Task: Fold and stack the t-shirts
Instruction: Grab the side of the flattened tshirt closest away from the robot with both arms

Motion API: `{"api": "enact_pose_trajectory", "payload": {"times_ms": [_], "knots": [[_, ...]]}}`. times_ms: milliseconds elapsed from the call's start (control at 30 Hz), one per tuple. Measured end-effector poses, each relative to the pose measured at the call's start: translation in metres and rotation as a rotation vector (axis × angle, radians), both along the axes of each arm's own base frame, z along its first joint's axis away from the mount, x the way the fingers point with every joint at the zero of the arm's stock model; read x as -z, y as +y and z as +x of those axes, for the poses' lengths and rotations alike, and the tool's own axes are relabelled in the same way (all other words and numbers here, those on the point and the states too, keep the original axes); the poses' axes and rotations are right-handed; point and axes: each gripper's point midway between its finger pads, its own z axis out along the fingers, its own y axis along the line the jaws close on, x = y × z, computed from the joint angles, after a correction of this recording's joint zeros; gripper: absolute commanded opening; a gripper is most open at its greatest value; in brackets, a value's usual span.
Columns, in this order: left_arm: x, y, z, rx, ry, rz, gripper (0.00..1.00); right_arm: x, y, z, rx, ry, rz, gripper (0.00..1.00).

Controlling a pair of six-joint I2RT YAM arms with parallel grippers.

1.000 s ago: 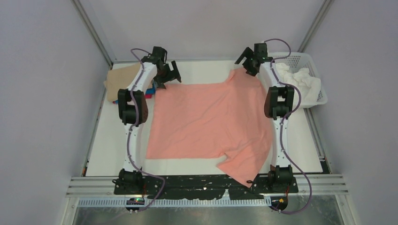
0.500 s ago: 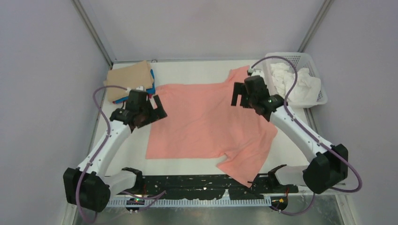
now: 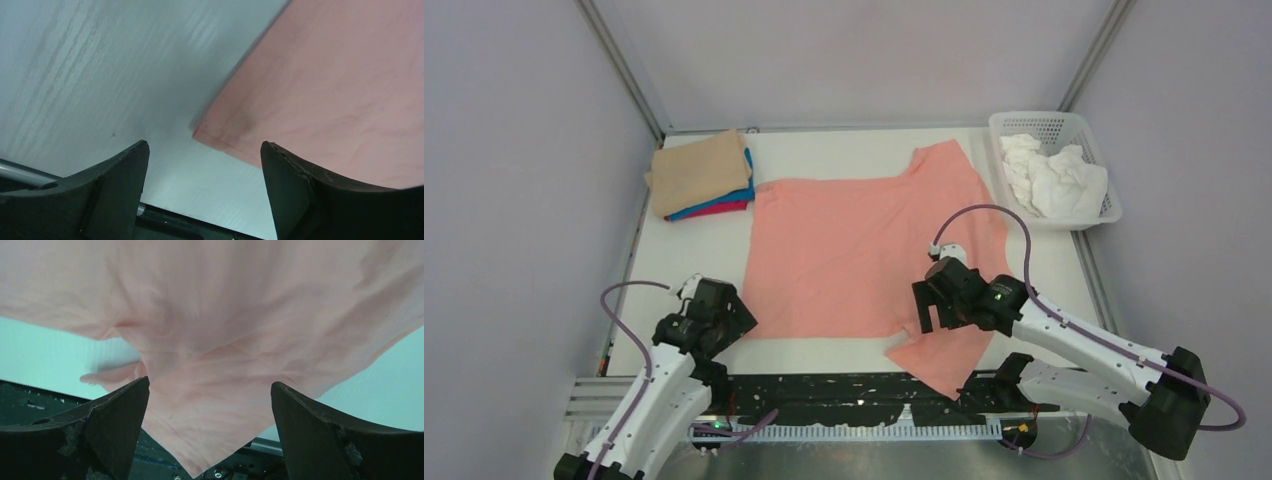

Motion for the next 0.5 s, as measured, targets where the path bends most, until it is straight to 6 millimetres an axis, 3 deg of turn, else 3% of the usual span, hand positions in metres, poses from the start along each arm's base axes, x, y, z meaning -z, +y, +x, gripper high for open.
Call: {"api": "enact_pose_trajectory", "payload": {"times_ms": [100, 333, 433, 500], "knots": [[0.015, 0.001, -0.010, -0.036, 0.032, -0.011, 0.69, 0.003, 0.009, -0.018, -0.058, 0.031, -0.002, 0.97], [0.016, 0.001, -0.001, -0.095, -0.007, -0.028, 0.47, 0.012, 0.014, -0.043, -0.126, 0.104, -0.019, 0.97], [0.017, -0.001, 0.005, -0.108, -0.017, -0.039, 0.34, 0.014, 0.012, -0.050, -0.138, 0.126, -0.034, 0.97], [0.018, -0.003, 0.008, -0.114, -0.018, -0.047, 0.17, 0.015, 0.009, -0.053, -0.141, 0.139, -0.044, 0.98]]}}
